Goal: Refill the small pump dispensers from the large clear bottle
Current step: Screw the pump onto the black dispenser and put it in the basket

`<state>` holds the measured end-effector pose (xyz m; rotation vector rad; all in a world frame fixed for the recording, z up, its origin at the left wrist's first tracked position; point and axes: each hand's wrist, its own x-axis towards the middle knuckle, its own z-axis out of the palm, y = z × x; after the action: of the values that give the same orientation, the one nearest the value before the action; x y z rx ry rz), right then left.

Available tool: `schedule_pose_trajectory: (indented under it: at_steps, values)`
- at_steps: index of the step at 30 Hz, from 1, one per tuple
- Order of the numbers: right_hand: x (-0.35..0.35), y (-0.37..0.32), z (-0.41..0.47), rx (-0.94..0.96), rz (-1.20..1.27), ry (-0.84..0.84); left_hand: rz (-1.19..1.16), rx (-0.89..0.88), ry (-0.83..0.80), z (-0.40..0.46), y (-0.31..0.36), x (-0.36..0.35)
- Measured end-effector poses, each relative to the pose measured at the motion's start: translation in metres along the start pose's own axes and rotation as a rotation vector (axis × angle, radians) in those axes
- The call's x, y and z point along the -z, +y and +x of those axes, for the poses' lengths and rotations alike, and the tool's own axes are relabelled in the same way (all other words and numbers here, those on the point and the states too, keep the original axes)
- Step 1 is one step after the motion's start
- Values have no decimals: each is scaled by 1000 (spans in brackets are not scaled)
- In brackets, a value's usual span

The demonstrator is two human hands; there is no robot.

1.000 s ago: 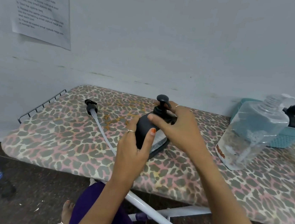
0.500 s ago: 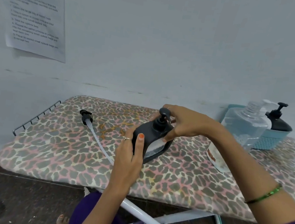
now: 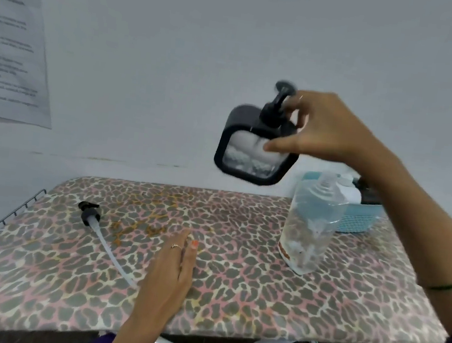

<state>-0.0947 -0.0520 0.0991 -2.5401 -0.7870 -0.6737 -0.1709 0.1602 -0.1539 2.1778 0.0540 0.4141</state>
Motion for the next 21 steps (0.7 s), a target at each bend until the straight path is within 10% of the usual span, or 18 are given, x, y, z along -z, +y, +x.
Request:
schedule_pose_trajectory:
  at_steps: [9, 21]
  values:
    - [43, 78, 10, -326, -60, 350, 497, -19, -71, 14, -4, -7]
    - [-54, 168, -6, -691, -116, 307, 587, -81, -74, 14, -5, -9]
